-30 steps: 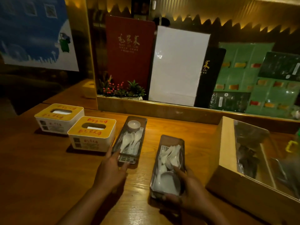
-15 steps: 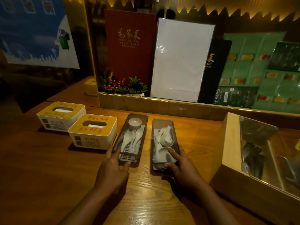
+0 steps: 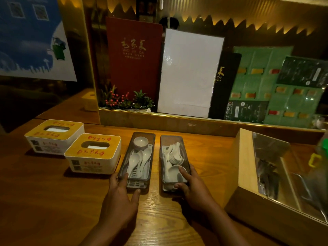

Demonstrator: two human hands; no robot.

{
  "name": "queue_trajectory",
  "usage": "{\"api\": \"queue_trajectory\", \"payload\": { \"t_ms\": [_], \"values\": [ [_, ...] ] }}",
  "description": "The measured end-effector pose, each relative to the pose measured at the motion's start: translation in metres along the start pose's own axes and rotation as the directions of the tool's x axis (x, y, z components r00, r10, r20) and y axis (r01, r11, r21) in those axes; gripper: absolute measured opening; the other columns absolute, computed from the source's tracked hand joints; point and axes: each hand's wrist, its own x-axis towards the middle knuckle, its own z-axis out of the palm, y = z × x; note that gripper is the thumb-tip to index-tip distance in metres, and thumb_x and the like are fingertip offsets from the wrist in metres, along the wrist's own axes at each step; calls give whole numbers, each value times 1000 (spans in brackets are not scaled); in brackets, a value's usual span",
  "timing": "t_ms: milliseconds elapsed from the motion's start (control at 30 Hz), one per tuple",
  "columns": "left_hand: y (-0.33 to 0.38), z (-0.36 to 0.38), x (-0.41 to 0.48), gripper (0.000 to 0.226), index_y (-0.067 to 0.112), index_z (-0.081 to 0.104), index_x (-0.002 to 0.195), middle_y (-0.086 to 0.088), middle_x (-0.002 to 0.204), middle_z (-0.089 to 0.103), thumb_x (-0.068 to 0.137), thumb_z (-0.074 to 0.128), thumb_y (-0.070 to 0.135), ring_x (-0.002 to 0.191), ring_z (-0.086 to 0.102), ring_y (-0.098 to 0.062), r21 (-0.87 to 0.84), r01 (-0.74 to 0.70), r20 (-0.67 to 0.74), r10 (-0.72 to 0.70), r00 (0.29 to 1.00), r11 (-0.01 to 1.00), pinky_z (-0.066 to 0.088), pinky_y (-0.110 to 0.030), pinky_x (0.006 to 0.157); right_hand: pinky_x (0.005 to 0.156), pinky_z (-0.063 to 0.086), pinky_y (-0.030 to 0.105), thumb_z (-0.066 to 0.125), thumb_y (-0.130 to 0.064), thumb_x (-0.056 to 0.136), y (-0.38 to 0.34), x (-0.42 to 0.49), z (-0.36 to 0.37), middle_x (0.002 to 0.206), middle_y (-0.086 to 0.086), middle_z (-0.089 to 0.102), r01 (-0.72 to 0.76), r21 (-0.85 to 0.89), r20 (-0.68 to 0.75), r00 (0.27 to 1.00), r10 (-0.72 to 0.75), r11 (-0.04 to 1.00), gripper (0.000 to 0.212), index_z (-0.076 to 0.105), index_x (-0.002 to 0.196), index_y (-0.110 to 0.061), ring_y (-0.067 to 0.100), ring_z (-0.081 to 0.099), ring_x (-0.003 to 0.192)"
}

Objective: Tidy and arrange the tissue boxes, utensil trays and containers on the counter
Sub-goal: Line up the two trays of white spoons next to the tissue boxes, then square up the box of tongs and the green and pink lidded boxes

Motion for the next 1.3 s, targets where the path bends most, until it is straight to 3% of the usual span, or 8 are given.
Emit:
{"api": "queue_trajectory", "payload": {
  "t_ms": [400,600,733,833,967,1133,1233,1300],
  "values": [
    [2,14,5,85,20,33,155,-7,165,3,84,72,45,150,22,-32,111,81,19,-83,996,991,41,-48,112,116,38,36,62,-38,96,-16,-20,-3,165,-15,6,-7,-24,1,1000,7,1000,67,28,154,-37,18,24,148],
    [36,29,-1,81,18,46,147,-6,168,3,76,82,29,155,4,-32,60,-131,-39,133,990,990,36,-60,111,120,26,37,57,-63,90,-27,-52,-42,168,-10,4,7,-143,51,999,0,990,80,19,157,-40,18,14,152],
    [75,42,-15,67,13,57,137,-13,162,27,75,82,14,147,31,-34,-94,-350,-52,347,936,932,40,-44,106,109,42,38,59,-53,93,-21,-86,-105,159,-11,33,120,-210,-205,965,-164,970,55,47,144,-37,14,42,138],
    [117,56,-39,58,21,60,135,0,156,37,80,80,22,138,40,-17,-221,-436,-19,443,896,872,38,-19,99,98,46,35,65,-38,93,9,-111,-169,145,-4,52,72,-243,-505,842,-189,967,37,62,128,-27,13,51,127],
    [183,89,-87,59,40,50,140,25,153,29,83,61,51,132,38,7,-355,-462,84,519,850,813,33,5,88,90,47,40,68,-26,93,82,-127,-239,125,13,63,-163,-132,-718,696,20,978,29,68,119,-15,29,59,114],
    [264,135,-140,88,46,18,153,24,162,-4,75,53,69,145,28,-7,-468,-105,277,258,926,877,46,-29,108,93,53,51,56,-42,98,147,-133,-275,129,5,62,-379,385,-381,765,519,841,33,57,130,-39,22,60,107],
    [300,156,-158,117,49,-7,154,22,154,-44,58,39,97,148,-8,-3,-467,57,315,106,943,882,21,-38,123,71,59,45,57,-44,95,158,-136,-283,105,6,76,-329,700,-133,813,567,634,13,63,107,-48,29,73,93],
    [318,163,-162,116,42,-17,154,18,144,-54,65,39,90,134,-20,2,-440,151,346,12,938,885,9,-32,120,71,61,46,60,-48,91,169,-135,-288,101,6,78,-308,741,-33,871,490,597,24,65,114,-46,30,75,92]
  ]
}}
